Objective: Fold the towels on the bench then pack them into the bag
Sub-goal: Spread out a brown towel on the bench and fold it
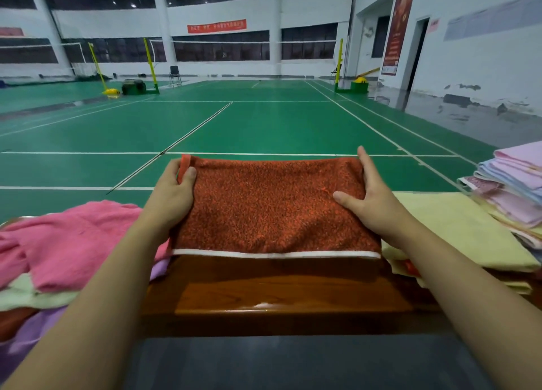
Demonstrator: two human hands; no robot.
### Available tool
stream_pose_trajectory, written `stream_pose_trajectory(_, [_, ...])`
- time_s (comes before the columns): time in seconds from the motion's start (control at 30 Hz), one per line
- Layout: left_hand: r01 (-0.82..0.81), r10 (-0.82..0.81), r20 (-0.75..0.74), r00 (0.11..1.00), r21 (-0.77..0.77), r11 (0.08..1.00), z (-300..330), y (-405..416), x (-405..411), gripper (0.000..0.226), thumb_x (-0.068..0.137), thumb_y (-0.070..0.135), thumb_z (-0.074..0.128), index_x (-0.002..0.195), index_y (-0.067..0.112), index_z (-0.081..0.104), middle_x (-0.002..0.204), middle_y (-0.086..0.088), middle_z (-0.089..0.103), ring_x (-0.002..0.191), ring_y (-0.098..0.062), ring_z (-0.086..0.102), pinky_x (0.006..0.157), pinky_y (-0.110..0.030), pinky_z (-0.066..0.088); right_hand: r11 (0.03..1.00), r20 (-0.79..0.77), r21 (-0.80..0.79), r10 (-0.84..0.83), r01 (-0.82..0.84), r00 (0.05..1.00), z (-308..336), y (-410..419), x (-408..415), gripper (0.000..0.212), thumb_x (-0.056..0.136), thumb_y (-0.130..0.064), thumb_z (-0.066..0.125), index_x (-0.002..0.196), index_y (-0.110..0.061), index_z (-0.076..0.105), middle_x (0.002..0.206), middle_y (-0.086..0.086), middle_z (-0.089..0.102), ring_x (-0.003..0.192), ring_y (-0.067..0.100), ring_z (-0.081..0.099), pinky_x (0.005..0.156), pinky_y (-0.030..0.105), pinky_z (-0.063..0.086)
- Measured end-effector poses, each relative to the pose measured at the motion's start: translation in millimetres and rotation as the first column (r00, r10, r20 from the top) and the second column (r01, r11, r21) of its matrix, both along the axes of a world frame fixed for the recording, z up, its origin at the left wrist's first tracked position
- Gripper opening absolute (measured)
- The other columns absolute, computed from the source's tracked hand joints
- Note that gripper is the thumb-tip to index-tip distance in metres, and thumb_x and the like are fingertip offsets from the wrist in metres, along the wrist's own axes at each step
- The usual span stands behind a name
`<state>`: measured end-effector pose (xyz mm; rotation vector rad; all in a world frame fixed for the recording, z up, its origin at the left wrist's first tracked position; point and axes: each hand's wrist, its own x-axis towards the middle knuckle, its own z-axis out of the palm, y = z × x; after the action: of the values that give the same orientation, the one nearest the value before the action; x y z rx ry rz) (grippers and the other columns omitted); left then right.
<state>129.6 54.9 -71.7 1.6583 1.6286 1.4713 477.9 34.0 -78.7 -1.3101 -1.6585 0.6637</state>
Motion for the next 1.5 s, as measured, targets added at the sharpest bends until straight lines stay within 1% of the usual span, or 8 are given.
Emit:
stream_pose_trajectory(0.2, [0.078, -0.072, 0.034, 0.997, -0.218, 0.973, -7.5, 3.0, -13.2, 0.019, 0.108, 0.029, 0.045, 0.126, 0.029, 0.048, 0.123, -0.005, 0.061, 0.11, -0.022, 0.057, 0.1, -0.037, 0.042, 0.985, -0.004, -0.168, 0.045, -0.045, 0.999, -7.3, -8.1, -4.0, 0.099, 0.092, -0.008, 0.073, 0.161, -0.037, 0.008, 0.133, -0.01, 0.048, 0.108, 0.005, 0.062, 0.09, 0.021, 0.05])
stream_pose_trajectory(0.33, [0.005, -0.04, -0.094, 0.995, -0.349, 0.937, -19.8, 3.2, -12.8, 0.035, 0.105, 0.028, 0.052, 0.138, 0.016, 0.052, 0.127, -0.007, 0.061, 0.108, -0.022, 0.056, 0.095, -0.031, 0.04, 0.985, 0.259, -0.13, -0.074, 0.111, 0.963, -21.0, -8.7, -8.4, 0.055, 0.086, -0.014, 0.078, 0.136, -0.028, 0.059, 0.13, -0.004, 0.064, 0.118, 0.017, 0.062, 0.104, 0.027, 0.043])
stream_pose_trajectory(0.5, [-0.078, -0.044, -0.284, 0.958, -0.405, 0.911, -43.9, 2.9, -5.4, 0.043, 0.104, 0.025, 0.054, 0.142, 0.005, 0.049, 0.138, -0.019, 0.058, 0.122, -0.03, 0.056, 0.098, -0.031, 0.038, 0.958, 0.522, -0.058, -0.212, 0.282, 0.826, -29.6, -13.4, -17.3, 0.042, 0.092, -0.033, 0.072, 0.132, -0.023, 0.062, 0.134, 0.0, 0.064, 0.123, 0.021, 0.058, 0.104, 0.031, 0.042])
stream_pose_trajectory(0.83, [-0.309, 0.045, -0.535, 0.844, -0.415, 0.856, -46.6, 9.8, -5.1, 0.047, 0.101, 0.03, 0.054, 0.137, 0.001, 0.048, 0.139, -0.023, 0.057, 0.126, -0.038, 0.055, 0.102, -0.039, 0.043, 0.933, 0.199, -0.204, -0.256, 0.295, 0.946, -31.0, -10.9, -10.2, 0.044, 0.092, -0.031, 0.07, 0.133, -0.019, 0.059, 0.132, 0.002, 0.062, 0.118, 0.023, 0.061, 0.105, 0.039, 0.047])
stream_pose_trajectory(0.97, [-0.497, 0.12, -0.784, 0.609, -0.259, 0.828, -23.4, -7.8, 9.9, 0.049, 0.097, 0.042, 0.055, 0.128, 0.005, 0.051, 0.132, -0.025, 0.052, 0.122, -0.043, 0.053, 0.098, -0.045, 0.046, 0.936, 0.734, -0.018, -0.226, 0.352, 0.64, -27.0, -15.1, -8.5, 0.049, 0.093, -0.045, 0.065, 0.135, -0.022, 0.054, 0.132, 0.005, 0.056, 0.12, 0.027, 0.058, 0.1, 0.039, 0.048])
stream_pose_trajectory(1.1, [-0.209, -0.094, -0.729, 0.678, -0.314, 0.926, -0.6, -23.4, 55.6, 0.043, 0.095, 0.05, 0.057, 0.114, 0.012, 0.065, 0.121, -0.016, 0.066, 0.109, -0.034, 0.063, 0.092, -0.037, 0.052, 0.983, 0.65, 0.176, -0.153, 0.049, 0.744, -24.9, -9.5, -20.1, 0.024, 0.098, -0.043, 0.058, 0.112, -0.025, 0.068, 0.124, -0.004, 0.059, 0.12, 0.018, 0.053, 0.103, 0.035, 0.042])
stream_pose_trajectory(1.23, [0.027, -0.508, -0.509, 0.695, -0.687, 0.726, -13.0, -39.6, 96.4, 0.062, 0.093, 0.067, 0.052, 0.128, 0.016, 0.051, 0.115, -0.009, 0.064, 0.086, -0.024, 0.067, 0.067, -0.031, 0.055, 0.974, 0.71, -0.136, 0.223, -0.181, 0.668, -34.2, -8.5, -38.2, 0.03, 0.101, -0.052, 0.047, 0.122, -0.034, 0.061, 0.135, -0.011, 0.053, 0.127, 0.012, 0.049, 0.109, 0.036, 0.041])
stream_pose_trajectory(1.5, [-0.044, -0.445, -0.716, 0.538, -0.551, 0.833, -49.2, -21.8, 90.1, 0.058, 0.103, 0.056, 0.033, 0.153, 0.025, 0.033, 0.155, -0.014, 0.03, 0.144, -0.037, 0.027, 0.119, -0.053, 0.024, 0.956, 0.88, -0.284, 0.289, -0.069, 0.376, -2.6, -35.5, -53.3, 0.043, 0.1, -0.061, 0.042, 0.133, -0.039, 0.059, 0.124, 0.002, 0.058, 0.119, 0.026, 0.057, 0.101, 0.038, 0.045])
